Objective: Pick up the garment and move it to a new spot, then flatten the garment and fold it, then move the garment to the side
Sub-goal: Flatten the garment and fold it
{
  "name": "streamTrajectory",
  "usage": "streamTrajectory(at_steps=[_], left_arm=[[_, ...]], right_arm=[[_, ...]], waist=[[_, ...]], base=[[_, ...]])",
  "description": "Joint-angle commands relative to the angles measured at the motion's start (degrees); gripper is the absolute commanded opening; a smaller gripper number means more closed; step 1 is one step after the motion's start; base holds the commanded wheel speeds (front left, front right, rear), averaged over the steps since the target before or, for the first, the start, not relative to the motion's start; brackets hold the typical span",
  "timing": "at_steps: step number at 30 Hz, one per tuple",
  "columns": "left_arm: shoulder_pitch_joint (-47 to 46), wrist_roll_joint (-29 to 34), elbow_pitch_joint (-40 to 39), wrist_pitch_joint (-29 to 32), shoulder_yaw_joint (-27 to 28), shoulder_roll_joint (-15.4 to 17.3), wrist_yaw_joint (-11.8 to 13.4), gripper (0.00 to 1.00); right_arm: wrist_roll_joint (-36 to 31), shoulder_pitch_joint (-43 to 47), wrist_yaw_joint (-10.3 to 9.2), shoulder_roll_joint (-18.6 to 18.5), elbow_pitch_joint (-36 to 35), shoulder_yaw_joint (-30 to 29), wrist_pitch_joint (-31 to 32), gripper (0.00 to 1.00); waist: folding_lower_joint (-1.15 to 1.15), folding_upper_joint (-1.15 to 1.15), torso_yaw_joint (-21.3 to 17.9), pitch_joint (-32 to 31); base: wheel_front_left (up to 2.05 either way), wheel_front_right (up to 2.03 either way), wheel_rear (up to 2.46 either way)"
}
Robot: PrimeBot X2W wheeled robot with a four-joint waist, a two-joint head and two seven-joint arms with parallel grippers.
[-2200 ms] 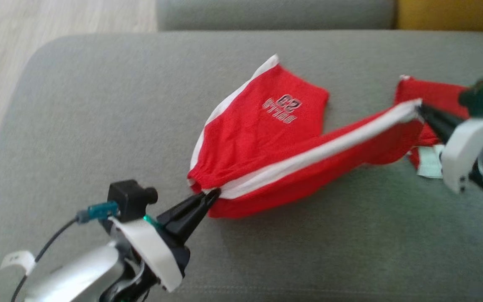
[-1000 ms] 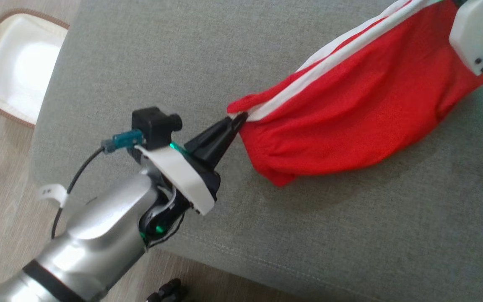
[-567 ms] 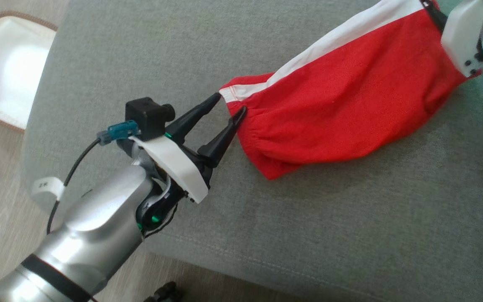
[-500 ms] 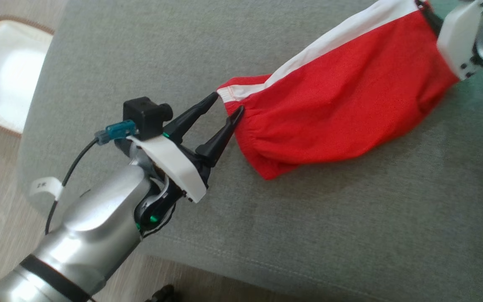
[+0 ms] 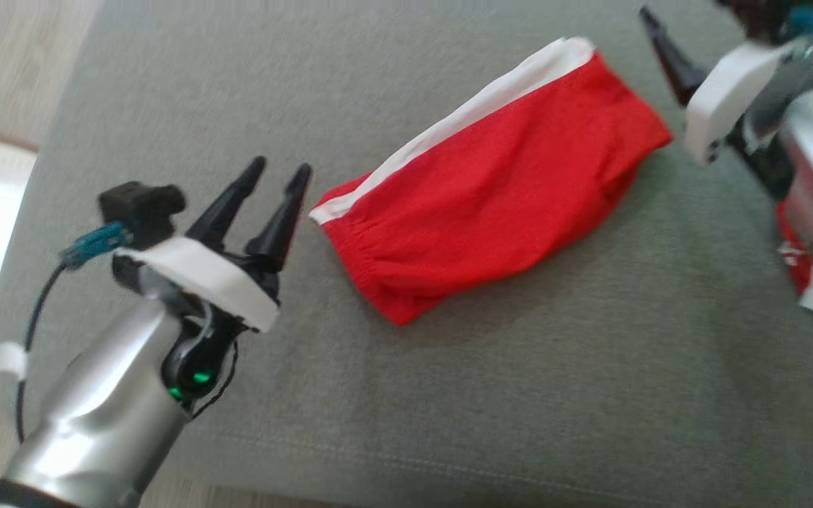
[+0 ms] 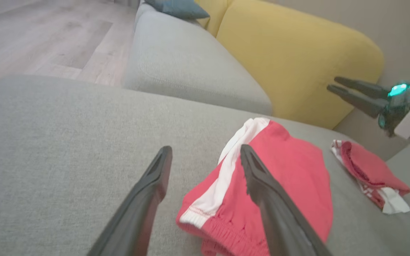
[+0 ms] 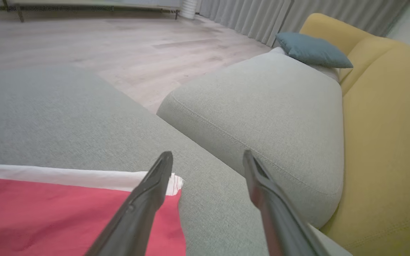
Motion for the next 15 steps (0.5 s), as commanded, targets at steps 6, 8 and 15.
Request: streamTrajectory(at_steps=[6,8,15], left_arm=[[3.8,1.2,-4.9,-0.7,10.3,1.5,2.2,1.0],[5.5,2.7,-6.2,-0.7,12.6,1.2,2.7,1.0],[11.6,7.6,-10.1,-0.7,21.4,-2.2,3.4,1.0]], right_arm=[[2.4,4.9,-0.05,2.9,0.0,-5.5,-5.3,1.0],[2.5,6.2,-0.05,3.3,-0.7,-7.6,-6.1,1.0],[-0.1,14.0,-0.05,4.5,-8.4,-18.8,-6.5,1.0]], waist=[[0.0,0.0,-5.1,-5.5],[0.0,0.0,-6.0,-6.3],[0.0,0.0,-9.4,-9.2]], base=[[0.0,0.0,0.0],[0.0,0.0,0.0],[0.0,0.0,0.0]])
